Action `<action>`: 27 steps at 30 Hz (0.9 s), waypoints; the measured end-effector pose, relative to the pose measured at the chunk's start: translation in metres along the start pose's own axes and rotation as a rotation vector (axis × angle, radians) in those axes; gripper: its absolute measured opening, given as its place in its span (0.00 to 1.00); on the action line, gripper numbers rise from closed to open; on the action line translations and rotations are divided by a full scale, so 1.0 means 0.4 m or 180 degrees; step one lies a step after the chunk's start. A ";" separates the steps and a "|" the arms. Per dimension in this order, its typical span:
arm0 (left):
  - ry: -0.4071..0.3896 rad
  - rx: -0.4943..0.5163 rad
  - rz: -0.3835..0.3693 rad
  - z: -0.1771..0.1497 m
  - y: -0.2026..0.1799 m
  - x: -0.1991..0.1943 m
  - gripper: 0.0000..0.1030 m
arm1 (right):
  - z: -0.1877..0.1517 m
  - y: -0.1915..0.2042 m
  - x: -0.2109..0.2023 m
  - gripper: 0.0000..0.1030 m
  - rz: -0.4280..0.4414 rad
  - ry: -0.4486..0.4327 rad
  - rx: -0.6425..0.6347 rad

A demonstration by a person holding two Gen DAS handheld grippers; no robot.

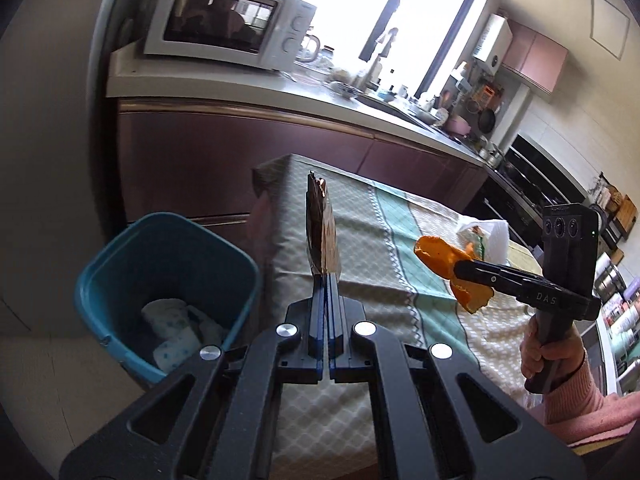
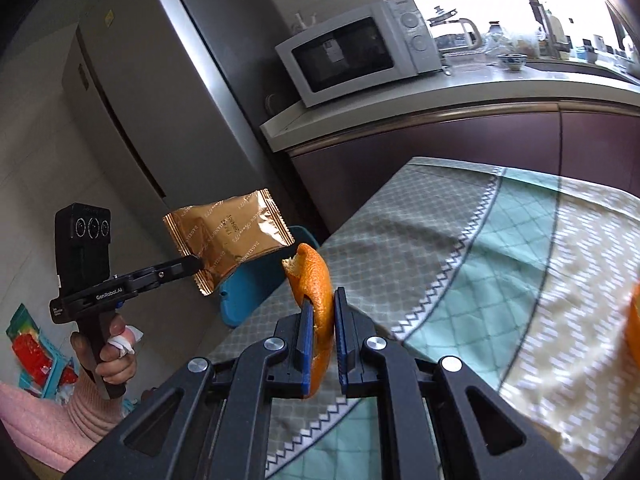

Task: Collect trash
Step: 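Carry the wrapper and orange peel to the teal bin and open both tools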

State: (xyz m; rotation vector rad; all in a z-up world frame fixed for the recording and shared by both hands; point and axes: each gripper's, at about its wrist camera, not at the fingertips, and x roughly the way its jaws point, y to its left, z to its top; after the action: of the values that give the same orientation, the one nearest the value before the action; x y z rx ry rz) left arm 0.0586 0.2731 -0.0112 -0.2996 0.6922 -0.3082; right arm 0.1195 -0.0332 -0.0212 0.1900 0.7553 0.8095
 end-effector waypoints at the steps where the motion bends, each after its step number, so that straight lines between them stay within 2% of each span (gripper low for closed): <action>1: -0.0016 -0.0035 0.0059 0.002 0.023 -0.009 0.01 | 0.011 0.016 0.024 0.09 0.0045 0.0035 -0.0039; 5: -0.0010 -0.0166 0.0282 0.004 0.114 -0.022 0.01 | 0.048 0.072 0.114 0.09 0.0184 0.0169 -0.0166; 11: 0.0083 -0.0342 0.0476 -0.010 0.217 0.000 0.01 | 0.080 0.124 0.239 0.09 0.0273 0.0364 -0.0219; 15: 0.0179 -0.0448 0.0541 -0.028 0.266 0.026 0.02 | 0.094 0.142 0.307 0.09 0.0280 0.0494 -0.0221; 27: 0.0375 -0.0694 0.0624 -0.059 0.330 0.117 0.02 | 0.095 0.163 0.475 0.09 0.0086 0.0773 -0.0200</action>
State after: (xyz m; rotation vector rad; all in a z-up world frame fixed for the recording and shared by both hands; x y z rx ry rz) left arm 0.1004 0.3720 -0.1041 -0.4199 0.8667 -0.0633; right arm 0.1923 0.1522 -0.0677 0.0456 0.9557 0.8904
